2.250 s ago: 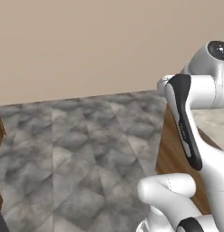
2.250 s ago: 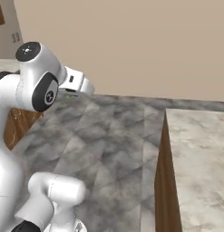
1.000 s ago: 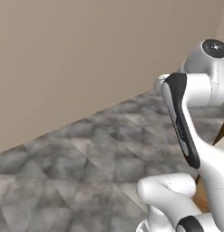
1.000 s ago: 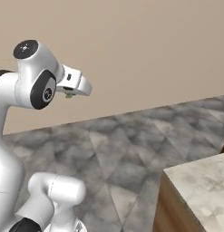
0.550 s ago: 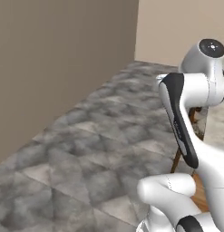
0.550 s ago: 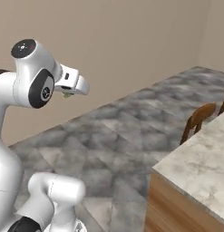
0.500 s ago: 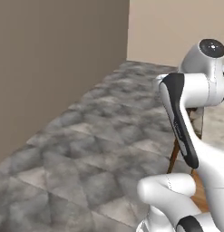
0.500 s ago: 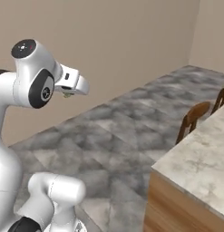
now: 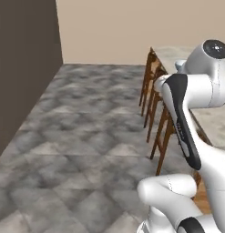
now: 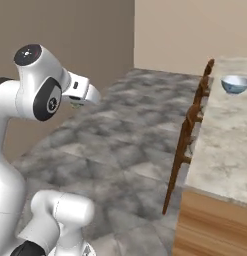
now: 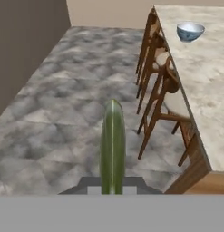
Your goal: There is a bowl on the dining counter. Grab a lemon wedge from the fridge and place it in the bowl. Then get the liquor bottle and glass cup from the cabinet and place them next to the bowl.
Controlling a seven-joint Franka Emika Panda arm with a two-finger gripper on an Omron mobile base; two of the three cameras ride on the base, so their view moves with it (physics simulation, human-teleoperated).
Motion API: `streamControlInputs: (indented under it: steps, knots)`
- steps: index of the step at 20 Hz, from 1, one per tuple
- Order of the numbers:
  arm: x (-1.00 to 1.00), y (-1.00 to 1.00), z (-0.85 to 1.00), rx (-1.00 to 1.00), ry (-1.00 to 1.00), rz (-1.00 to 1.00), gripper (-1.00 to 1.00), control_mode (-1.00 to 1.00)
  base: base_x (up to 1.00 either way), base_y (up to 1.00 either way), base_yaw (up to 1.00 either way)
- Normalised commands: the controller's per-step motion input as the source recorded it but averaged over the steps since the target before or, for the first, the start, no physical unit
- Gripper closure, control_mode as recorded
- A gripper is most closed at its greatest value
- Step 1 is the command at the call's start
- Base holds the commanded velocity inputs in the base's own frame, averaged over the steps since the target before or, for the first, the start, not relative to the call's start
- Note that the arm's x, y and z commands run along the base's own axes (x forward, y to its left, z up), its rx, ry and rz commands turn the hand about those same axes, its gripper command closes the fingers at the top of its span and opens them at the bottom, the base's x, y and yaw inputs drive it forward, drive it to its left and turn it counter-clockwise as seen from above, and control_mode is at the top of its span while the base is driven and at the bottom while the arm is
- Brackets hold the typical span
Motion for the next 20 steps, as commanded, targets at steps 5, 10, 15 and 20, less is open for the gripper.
streamControlInputs:
  steps: [5, 10, 15, 20]
  knots:
    - [0.00, 0.00, 0.00, 0.00, 0.00, 0.00, 1.00, 1.00, 0.73, 1.00, -0.49]
    - [0.00, 0.00, 0.00, 0.00, 0.00, 0.00, 1.00, 1.00, 0.87, 1.00, -0.48]
    - [0.00, 0.00, 0.00, 0.00, 0.00, 0.00, 1.00, 1.00, 0.92, 0.83, -0.48]
    - [0.00, 0.00, 0.00, 0.00, 0.00, 0.00, 1.00, 1.00, 1.00, 0.80, -0.49]
